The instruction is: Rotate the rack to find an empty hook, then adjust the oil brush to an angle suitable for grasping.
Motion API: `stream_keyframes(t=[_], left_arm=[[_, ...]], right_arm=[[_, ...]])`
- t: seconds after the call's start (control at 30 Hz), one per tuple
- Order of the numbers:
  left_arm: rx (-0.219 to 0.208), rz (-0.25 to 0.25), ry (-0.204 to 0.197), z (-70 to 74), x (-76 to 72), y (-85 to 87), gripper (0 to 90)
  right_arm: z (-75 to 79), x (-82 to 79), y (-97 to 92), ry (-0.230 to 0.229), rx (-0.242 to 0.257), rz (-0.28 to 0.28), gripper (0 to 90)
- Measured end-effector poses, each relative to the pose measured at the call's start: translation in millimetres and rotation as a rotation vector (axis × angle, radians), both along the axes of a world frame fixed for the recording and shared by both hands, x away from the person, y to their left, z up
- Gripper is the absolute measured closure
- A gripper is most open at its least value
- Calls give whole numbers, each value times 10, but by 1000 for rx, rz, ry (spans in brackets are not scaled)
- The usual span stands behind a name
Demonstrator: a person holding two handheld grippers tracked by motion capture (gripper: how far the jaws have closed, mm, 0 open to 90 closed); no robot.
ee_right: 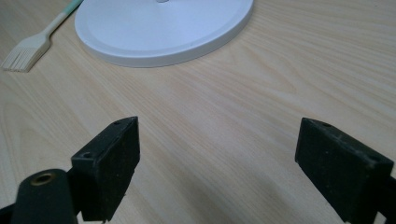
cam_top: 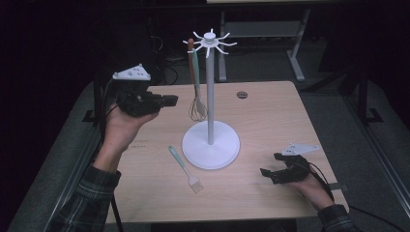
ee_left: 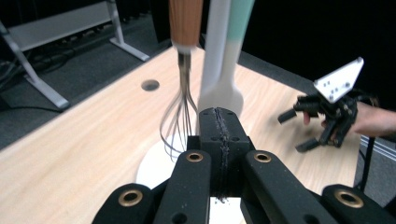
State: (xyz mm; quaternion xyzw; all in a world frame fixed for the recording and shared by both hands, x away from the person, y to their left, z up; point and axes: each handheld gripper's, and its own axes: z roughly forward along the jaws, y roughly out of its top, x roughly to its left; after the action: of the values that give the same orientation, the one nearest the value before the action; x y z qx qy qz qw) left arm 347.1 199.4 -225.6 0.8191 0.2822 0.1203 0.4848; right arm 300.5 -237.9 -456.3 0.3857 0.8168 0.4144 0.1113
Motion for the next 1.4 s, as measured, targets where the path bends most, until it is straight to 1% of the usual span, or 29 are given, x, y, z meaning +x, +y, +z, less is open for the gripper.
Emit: stream_keyframes(t=[0.03,0.07,0.1,0.13,0.3,0.4,0.47,0.57,0.63,0.67,0.73,0.8,0.9,0.93,0.97,1.03,1.07,1.13,1.17,1.27,1.3,1.33,1.37,1.4], left_arm=[[5,-3,0,-49,-16,1,899],[9,-4,9,-122,-47,0,899],[9,-4,9,-122,-47,0,899],[7,-6,16,-212,-81,12,899],[9,-3,27,-424,-151,40,898],[22,9,39,-598,-184,59,898],[27,15,50,-746,-203,73,898],[35,12,71,-929,-226,80,898],[48,7,84,-1062,-248,75,899],[55,5,88,-1115,-257,74,898],[55,9,103,-1213,-276,73,899],[60,12,109,-1306,-292,69,899],[82,13,108,-1440,-311,52,899],[77,9,114,-1503,-314,42,899],[83,3,112,-1541,-312,39,899],[67,3,127,-1650,-317,20,899],[70,6,130,-1704,-315,11,899],[88,2,136,-1822,-301,-15,899],[95,6,131,-1879,-300,-31,899],[124,0,146,-2029,-292,-71,899],[144,-11,153,-2075,-284,-82,899],[134,-7,161,-2105,-289,-100,899],[138,-8,158,-2141,-290,-117,899],[149,-8,164,-2175,-294,-138,899]], right_arm=[[0,2,-1,-2,-1,1,135],[-1,3,1,0,-1,0,135],[-2,3,2,0,-2,1,135],[-2,1,2,0,-3,1,135],[-1,-1,0,-1,-3,3,135],[-1,-1,0,0,-4,3,135],[-1,2,1,-4,-5,4,135],[-2,3,1,-4,-5,4,135],[-3,7,-1,2,-4,4,135],[-5,9,-1,2,-5,4,135],[-8,9,-1,5,-5,3,135],[-10,10,-1,5,-9,4,135],[-16,11,4,4,-14,7,135],[-20,12,7,4,-14,7,135],[-24,13,10,5,-15,10,135],[-27,14,15,6,-16,12,135],[-27,16,14,3,-17,15,135],[-29,15,16,5,-17,14,135],[-32,15,16,7,-18,16,135],[-38,17,20,8,-19,18,137],[-41,19,23,8,-19,19,136],[-44,21,24,7,-20,21,136],[-45,21,27,8,-20,20,136],[-47,22,28,9,-21,22,137]])
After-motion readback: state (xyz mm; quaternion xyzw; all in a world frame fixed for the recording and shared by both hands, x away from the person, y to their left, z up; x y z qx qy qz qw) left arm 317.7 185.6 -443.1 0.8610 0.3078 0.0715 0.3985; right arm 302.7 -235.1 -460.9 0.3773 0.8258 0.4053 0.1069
